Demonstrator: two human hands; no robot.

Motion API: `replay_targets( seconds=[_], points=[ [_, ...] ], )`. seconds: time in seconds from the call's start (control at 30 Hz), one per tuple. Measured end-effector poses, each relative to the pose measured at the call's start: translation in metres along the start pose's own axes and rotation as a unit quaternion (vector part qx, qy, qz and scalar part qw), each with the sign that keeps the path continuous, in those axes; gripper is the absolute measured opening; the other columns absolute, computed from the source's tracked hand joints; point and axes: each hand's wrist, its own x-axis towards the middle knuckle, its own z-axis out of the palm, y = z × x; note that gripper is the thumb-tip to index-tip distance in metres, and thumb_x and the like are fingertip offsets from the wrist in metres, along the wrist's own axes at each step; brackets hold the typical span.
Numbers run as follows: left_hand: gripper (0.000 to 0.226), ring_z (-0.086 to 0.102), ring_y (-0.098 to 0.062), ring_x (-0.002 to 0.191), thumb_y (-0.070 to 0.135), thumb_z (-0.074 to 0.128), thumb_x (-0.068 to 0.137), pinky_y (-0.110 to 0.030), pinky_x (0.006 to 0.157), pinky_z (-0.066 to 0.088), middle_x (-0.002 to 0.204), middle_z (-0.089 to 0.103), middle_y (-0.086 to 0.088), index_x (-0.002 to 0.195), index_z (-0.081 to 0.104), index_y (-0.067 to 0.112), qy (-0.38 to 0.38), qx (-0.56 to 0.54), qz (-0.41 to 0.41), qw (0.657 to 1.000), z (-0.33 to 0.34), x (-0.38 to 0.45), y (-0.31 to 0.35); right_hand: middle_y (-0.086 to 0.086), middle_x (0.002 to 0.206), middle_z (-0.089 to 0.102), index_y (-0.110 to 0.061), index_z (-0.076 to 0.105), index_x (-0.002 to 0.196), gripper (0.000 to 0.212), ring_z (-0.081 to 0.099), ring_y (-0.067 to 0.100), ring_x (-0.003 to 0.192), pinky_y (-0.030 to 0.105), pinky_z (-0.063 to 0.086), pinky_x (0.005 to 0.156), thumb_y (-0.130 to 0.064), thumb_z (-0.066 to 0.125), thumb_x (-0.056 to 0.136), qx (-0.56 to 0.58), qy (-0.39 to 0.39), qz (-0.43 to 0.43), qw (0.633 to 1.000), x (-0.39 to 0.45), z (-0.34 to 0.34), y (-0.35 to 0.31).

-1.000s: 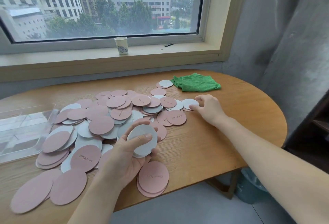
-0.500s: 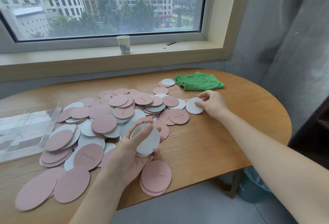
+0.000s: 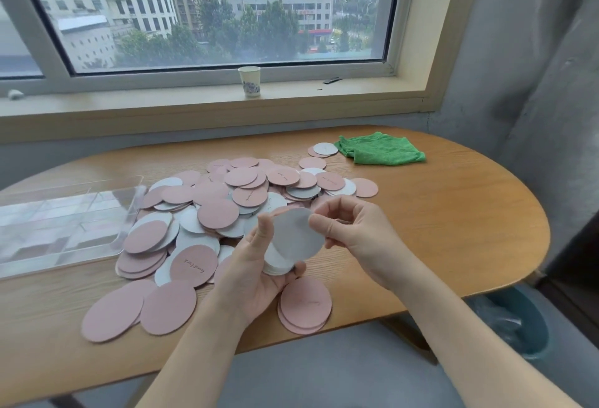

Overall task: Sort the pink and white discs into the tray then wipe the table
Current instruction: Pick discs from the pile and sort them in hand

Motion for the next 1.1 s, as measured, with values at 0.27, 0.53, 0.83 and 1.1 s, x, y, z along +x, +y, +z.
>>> replay_targets(
  seconds=[0.27, 0.53, 0.83, 1.1],
  points=[
    [0.071, 0.070, -0.029, 0.088, 0.052, 0.099, 0.052, -0.038, 0.067, 0.059, 0.104, 0.071, -0.014, 0.111, 0.075, 0.020, -0.003, 0.019, -0.004, 1.000, -0.016, -0.018, 0.007, -0.001, 0.077, 0.073, -0.017, 0.071, 0.085, 0.016, 0.067, 0.014, 0.070, 0.030, 0.055, 0.068, -0.024, 0.085, 0.080, -0.136, 0.034, -0.059, 0.988, -0.008, 0.037, 0.016],
    [0.059, 0.070, -0.037, 0.094, -0.004, 0.069, 0.083, -0.040, 0.066, 0.060, 0.116, 0.071, -0.019, 0.137, 0.062, 0.020, -0.009, -0.004, 0.013, 1.000, -0.034, -0.044, 0.028, -0.006, 0.088, 0.074, -0.026, 0.076, 0.105, 0.023, 0.068, 0.015, 0.081, 0.017, 0.048, 0.068, -0.042, 0.075, 0.088, -0.165, -0.056, 0.003, 0.985, -0.003, 0.061, 0.007],
    [0.070, 0.068, -0.050, 0.109, -0.004, 0.066, 0.088, -0.053, 0.083, 0.060, 0.129, 0.065, -0.024, 0.149, 0.044, 0.021, -0.033, 0.003, 0.018, 0.999, -0.064, -0.079, 0.060, 0.002, 0.095, 0.076, -0.013, 0.078, 0.102, 0.024, 0.069, 0.018, 0.083, 0.024, 0.052, 0.081, -0.034, 0.067, 0.095, -0.048, -0.231, 0.061, 0.970, 0.000, 0.107, -0.020],
    [0.060, 0.074, -0.038, 0.103, 0.016, 0.082, 0.075, -0.038, 0.079, 0.062, 0.122, 0.070, -0.027, 0.129, 0.062, -0.003, 0.157, 0.065, 0.089, 0.981, -0.102, -0.108, 0.089, -0.006, 0.080, 0.069, -0.014, 0.079, 0.100, 0.025, 0.052, 0.003, 0.066, 0.017, 0.043, 0.065, -0.035, 0.070, 0.092, -0.068, -0.146, 0.030, 0.987, 0.010, 0.158, -0.015]
  ],
)
